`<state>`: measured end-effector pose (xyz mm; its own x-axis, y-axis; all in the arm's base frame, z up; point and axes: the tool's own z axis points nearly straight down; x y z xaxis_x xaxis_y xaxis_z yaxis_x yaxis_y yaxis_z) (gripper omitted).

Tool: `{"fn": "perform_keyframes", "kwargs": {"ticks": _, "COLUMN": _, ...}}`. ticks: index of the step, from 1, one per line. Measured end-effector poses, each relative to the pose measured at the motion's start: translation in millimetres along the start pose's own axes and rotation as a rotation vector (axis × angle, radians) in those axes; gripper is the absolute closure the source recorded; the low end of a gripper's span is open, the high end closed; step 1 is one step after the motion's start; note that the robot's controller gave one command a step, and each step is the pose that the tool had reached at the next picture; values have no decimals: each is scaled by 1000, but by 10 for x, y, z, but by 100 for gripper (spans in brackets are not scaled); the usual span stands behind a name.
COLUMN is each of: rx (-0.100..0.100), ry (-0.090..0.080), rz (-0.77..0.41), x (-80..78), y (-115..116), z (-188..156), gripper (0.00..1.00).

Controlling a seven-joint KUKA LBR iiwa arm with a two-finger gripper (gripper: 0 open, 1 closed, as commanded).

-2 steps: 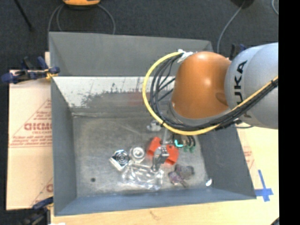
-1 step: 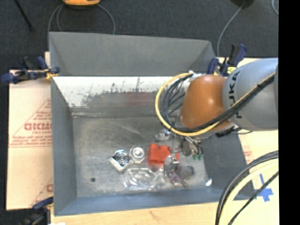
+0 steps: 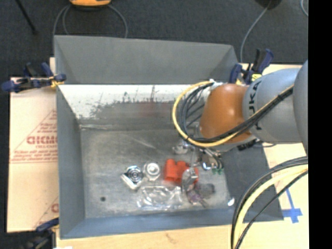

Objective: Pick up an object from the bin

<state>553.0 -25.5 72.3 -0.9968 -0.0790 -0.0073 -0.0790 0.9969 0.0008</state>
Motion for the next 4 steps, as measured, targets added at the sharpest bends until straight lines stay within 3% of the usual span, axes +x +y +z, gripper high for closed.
{"fn": "perform_keyframes", "kwargs": {"ticks": 3, "rx": -1, "ry": -4, "rz": 9, "x": -60, "y": 3, "z": -51, "gripper": 0}}
{"fn": "perform_keyframes", "kwargs": {"ticks": 4, "rx": 0, "ry": -11, "rz": 11, "x": -86, "y": -2, "z": -76, "gripper": 100}}
